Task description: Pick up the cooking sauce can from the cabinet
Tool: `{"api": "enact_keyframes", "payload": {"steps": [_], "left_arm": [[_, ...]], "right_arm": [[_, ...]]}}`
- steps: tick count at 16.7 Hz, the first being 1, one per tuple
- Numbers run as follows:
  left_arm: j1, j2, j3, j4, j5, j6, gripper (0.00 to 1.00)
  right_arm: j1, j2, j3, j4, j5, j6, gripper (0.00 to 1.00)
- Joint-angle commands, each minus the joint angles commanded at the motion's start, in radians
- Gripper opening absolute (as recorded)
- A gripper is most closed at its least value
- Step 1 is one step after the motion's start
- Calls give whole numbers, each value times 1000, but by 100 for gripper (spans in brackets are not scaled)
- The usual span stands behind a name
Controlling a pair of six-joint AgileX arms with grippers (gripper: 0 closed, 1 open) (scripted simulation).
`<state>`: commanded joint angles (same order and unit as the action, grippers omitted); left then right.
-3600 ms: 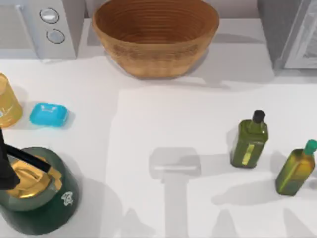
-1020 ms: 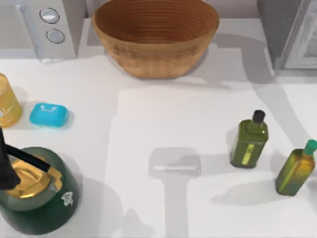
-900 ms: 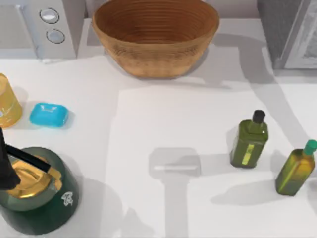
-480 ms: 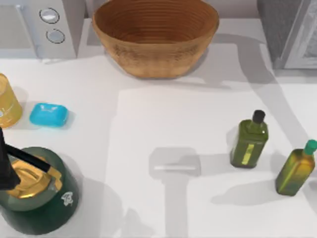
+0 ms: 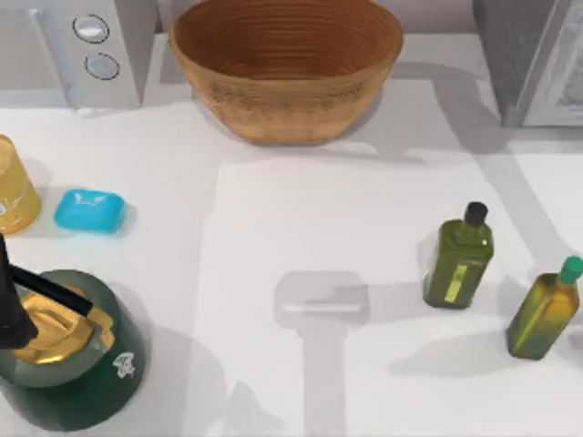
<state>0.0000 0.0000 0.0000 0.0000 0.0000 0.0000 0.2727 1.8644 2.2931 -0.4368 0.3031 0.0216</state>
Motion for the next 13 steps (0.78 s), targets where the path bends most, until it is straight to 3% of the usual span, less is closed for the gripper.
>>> {"api": "enact_keyframes", "payload": {"steps": [4, 13], "left_arm": [[0, 0, 0, 0, 0, 0, 100], [0, 0, 0, 0, 0, 0, 100]], "right_arm": [[0, 1, 1, 0, 0, 0, 100], [0, 1, 1, 0, 0, 0, 32]]}}
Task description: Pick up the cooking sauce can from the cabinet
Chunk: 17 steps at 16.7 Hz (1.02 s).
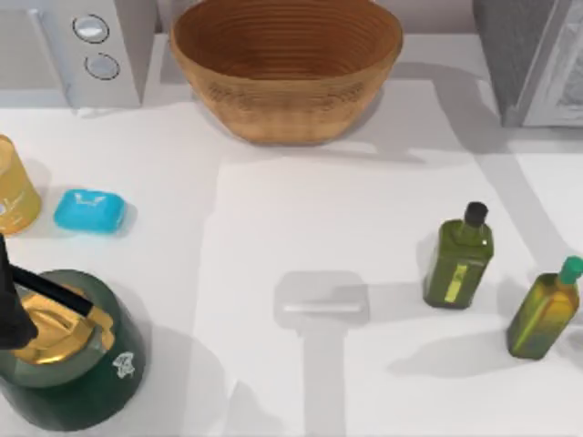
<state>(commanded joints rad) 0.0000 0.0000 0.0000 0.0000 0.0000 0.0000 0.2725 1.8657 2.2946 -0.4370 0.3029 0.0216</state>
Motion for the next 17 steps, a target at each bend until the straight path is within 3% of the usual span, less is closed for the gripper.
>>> {"api": "enact_keyframes", "payload": {"steps": [4, 5, 14, 17], "left_arm": [[0, 0, 0, 0, 0, 0, 100], [0, 0, 0, 0, 0, 0, 100], [0, 0, 0, 0, 0, 0, 100], [0, 0, 0, 0, 0, 0, 100]], "right_arm": [[0, 0, 0, 0, 0, 0, 2], [0, 0, 0, 0, 0, 0, 0], [4, -3, -1, -2, 1, 2, 0], [50, -74, -26, -53, 43, 1, 0]]}}
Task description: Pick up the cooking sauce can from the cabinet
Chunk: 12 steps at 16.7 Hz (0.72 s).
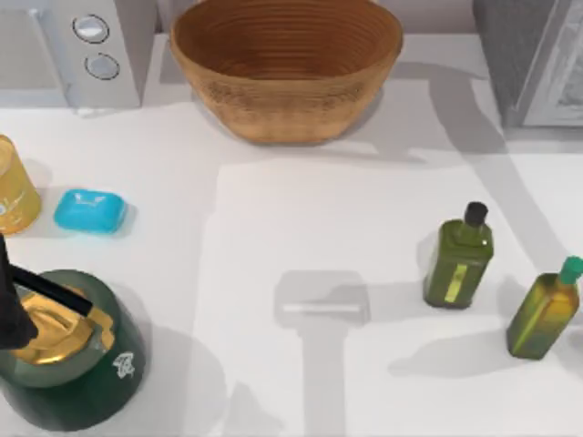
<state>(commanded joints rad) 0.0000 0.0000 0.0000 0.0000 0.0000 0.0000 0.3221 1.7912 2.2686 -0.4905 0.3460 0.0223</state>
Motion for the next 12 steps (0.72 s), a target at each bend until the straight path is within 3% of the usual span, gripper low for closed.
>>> {"api": "enact_keyframes", "payload": {"steps": [7, 12], "left_arm": [[0, 0, 0, 0, 0, 0, 100], [0, 0, 0, 0, 0, 0, 100]], "right_arm": [[183, -315, -90, -218, 180, 4, 0], [208, -347, -99, -248, 206, 4, 0]]}}
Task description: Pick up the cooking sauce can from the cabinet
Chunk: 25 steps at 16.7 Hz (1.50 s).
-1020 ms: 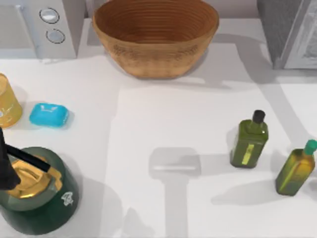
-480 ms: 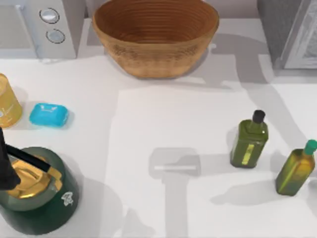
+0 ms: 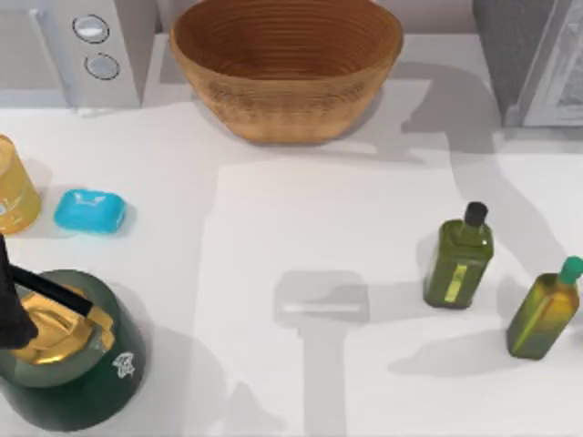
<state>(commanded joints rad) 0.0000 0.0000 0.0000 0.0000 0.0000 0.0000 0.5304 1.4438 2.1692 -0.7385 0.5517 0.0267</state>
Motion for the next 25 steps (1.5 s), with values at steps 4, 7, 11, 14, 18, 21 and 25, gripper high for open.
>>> {"api": "enact_keyframes", "payload": {"steps": [4, 7, 11, 14, 18, 21, 25], "left_arm": [[0, 0, 0, 0, 0, 0, 100], [0, 0, 0, 0, 0, 0, 100], [0, 0, 0, 0, 0, 0, 100], [0, 0, 0, 0, 0, 0, 100], [0, 0, 0, 0, 0, 0, 100], [0, 0, 0, 0, 0, 0, 100], [0, 0, 0, 0, 0, 0, 100]], "right_arm": [[-14, -25, -25, 14, -25, 4, 0], [-52, -118, -149, 57, -102, 9, 0], [-133, -319, -460, 150, -244, 15, 0], [-210, -517, -793, 246, -353, 15, 0], [-319, -813, -1293, 396, -469, 9, 0], [-397, -1035, -1640, 512, -525, -1, 0], [-480, -1283, -1977, 648, -556, -15, 0]]}}
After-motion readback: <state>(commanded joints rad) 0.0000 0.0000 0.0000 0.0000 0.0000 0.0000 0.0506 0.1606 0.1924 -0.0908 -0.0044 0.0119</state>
